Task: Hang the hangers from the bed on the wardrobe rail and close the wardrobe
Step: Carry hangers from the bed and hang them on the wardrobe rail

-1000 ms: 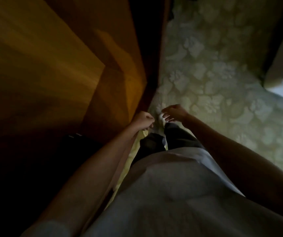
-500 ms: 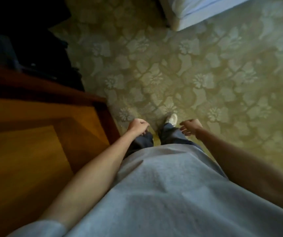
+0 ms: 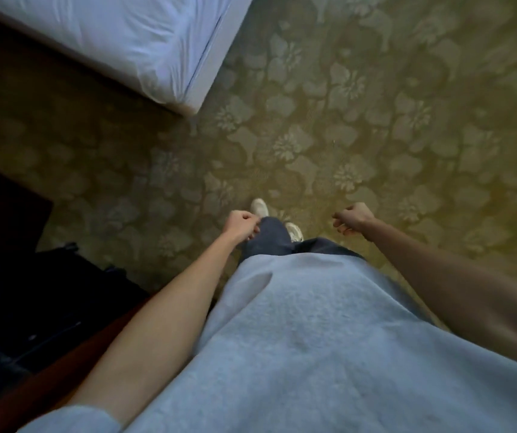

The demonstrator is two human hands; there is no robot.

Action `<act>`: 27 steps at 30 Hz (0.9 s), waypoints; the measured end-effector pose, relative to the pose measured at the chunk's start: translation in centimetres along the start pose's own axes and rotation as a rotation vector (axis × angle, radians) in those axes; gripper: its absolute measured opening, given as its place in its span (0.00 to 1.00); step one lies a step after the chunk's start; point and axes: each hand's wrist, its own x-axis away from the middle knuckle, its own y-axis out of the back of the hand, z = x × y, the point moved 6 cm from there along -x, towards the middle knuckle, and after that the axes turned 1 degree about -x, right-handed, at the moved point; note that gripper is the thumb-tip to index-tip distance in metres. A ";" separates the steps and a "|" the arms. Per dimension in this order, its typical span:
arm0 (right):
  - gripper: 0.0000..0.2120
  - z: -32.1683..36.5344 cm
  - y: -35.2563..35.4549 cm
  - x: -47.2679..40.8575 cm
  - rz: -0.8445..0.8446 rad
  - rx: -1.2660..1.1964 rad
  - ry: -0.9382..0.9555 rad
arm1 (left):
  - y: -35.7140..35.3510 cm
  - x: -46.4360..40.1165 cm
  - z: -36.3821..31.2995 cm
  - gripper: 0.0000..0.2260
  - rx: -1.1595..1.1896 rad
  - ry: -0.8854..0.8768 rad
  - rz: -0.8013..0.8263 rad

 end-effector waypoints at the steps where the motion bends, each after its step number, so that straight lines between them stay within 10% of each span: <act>1: 0.12 2.3 0.4 -0.5 0.004 -0.009 0.038 | 0.5 -0.6 -0.4 0.08 -0.015 0.016 -0.009; 11: 0.10 29.3 11.8 -8.8 0.005 -0.044 0.312 | 6.3 -11.2 -9.2 0.10 -0.026 0.219 0.006; 27: 0.09 33.6 41.6 -19.5 -0.184 -0.007 -0.077 | 9.5 -25.9 -65.4 0.07 0.003 -0.209 0.138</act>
